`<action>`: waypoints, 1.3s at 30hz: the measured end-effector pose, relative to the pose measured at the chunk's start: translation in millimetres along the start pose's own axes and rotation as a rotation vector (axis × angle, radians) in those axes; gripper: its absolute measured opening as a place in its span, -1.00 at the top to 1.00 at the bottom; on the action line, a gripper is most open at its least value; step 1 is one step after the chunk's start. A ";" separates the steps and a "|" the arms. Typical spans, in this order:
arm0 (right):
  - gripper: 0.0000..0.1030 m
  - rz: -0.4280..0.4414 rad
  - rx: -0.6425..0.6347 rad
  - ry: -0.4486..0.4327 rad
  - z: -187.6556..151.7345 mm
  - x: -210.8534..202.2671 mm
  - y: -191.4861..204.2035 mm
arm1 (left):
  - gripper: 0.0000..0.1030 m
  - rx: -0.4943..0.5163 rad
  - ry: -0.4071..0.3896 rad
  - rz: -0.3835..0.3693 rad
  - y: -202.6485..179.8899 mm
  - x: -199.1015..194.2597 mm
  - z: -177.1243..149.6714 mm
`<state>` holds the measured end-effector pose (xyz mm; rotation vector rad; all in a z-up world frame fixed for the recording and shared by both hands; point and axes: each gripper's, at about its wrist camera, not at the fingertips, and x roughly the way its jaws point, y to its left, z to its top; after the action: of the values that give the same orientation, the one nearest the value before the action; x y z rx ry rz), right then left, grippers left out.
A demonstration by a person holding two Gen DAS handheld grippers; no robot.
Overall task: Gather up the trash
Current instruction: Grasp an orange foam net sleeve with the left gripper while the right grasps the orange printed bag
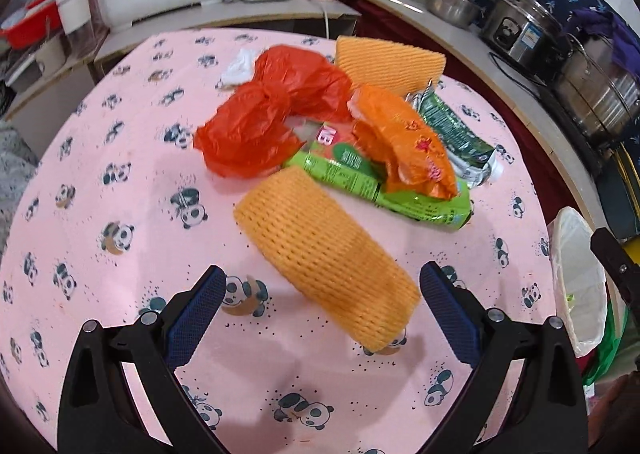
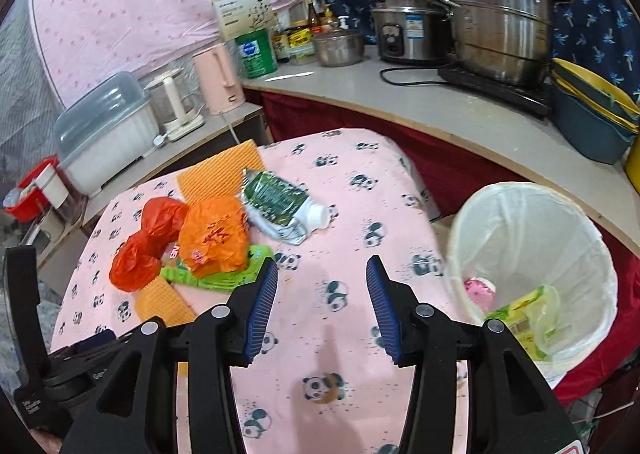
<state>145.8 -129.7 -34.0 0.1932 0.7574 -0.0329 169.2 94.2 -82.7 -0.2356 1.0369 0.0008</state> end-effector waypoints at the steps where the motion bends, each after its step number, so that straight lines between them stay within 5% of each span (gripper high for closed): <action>1: 0.12 0.004 -0.005 0.004 -1.0 3.2 3.9 | -0.81 -0.005 0.016 -0.001 0.0 5.2 -0.6; 9: 0.12 0.044 -0.036 0.046 2.5 27.2 22.8 | -0.44 -0.040 0.102 -0.007 -5.8 39.7 -1.1; 13: 0.11 0.074 -0.051 0.064 6.1 38.5 33.2 | 0.22 -0.027 0.094 -0.034 -7.8 40.2 2.8; 16: 0.11 0.109 -0.056 0.082 9.2 49.0 43.8 | 0.54 -0.025 0.102 -0.078 -5.6 38.8 4.1; 34: 0.12 0.157 -0.165 0.186 9.9 120.4 105.4 | 0.61 -0.093 -0.015 -0.040 41.6 4.1 46.6; 39: 0.49 0.165 -0.184 0.183 6.1 121.9 106.9 | 0.61 -0.090 -0.004 -0.050 41.1 7.5 45.5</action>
<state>249.2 -21.0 -95.9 0.0836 0.9192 0.2130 207.2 142.2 -74.9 -0.3429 1.0284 0.0029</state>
